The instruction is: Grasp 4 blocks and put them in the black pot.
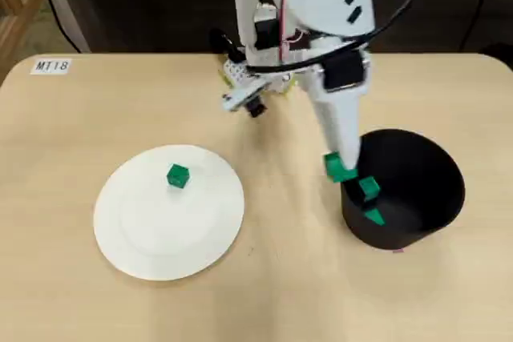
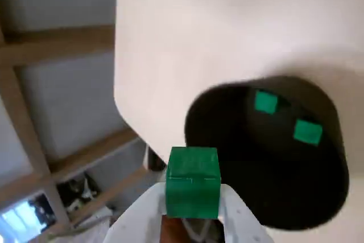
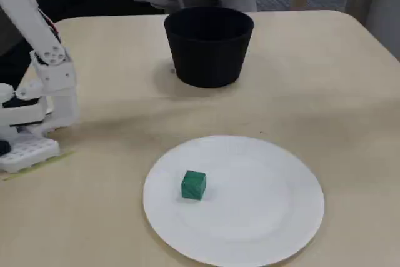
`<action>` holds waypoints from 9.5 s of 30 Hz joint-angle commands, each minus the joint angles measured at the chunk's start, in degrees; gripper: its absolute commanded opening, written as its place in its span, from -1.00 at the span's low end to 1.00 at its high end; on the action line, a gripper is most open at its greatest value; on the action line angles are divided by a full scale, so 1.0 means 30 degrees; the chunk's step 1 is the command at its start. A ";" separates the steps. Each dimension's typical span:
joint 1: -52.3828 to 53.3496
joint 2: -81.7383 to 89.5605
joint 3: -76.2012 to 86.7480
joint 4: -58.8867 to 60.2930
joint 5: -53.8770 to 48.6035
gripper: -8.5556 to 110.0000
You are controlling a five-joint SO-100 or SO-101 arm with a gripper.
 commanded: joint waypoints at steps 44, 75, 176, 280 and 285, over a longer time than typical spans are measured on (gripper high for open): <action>-0.0967 -0.1641 0.4072 -0.4863 -0.0996 -0.90; 2.0098 -0.1992 0.7559 -0.3516 -0.4453 -0.90; 1.4297 -0.2344 0.1875 -0.1758 -0.8379 -0.90; 0.8936 2.4287 2.8271 -0.8115 -0.1494 -0.90; 0.8877 2.4287 2.8301 -0.8174 -0.1787 -0.90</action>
